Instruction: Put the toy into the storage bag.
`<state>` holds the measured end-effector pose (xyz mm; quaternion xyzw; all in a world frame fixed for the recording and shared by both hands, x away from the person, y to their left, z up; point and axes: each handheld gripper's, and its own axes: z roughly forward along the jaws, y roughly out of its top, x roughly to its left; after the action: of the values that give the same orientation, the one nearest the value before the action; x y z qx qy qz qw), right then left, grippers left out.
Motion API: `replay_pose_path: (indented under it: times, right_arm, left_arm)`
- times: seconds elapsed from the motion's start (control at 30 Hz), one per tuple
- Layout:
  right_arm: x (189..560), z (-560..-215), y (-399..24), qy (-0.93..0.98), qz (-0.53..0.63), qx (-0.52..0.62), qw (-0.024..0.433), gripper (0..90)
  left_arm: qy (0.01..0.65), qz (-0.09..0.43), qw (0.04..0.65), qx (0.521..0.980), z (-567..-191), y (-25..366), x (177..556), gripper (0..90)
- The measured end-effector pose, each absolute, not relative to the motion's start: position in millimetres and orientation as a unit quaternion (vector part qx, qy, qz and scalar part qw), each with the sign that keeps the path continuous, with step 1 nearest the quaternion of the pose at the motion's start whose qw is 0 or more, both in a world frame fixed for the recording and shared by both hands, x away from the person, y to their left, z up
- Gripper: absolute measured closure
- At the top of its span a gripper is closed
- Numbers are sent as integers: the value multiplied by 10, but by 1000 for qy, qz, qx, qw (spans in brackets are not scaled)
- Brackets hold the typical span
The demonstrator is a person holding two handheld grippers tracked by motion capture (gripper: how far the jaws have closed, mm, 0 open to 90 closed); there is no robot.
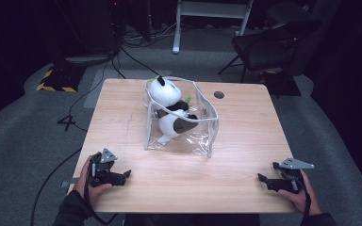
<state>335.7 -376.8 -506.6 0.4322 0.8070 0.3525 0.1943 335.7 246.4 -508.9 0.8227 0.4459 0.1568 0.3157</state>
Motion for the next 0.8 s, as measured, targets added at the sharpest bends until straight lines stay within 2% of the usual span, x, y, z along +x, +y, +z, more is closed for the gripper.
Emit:
replay_pose_path:
  times: [0.8]
  right_arm:
    - [3367, -5067, -3793, 809, 357, 427, 188, 150]
  left_arm:
    - [449, 158, 315, 821, -5089, 2465, 3349, 6]
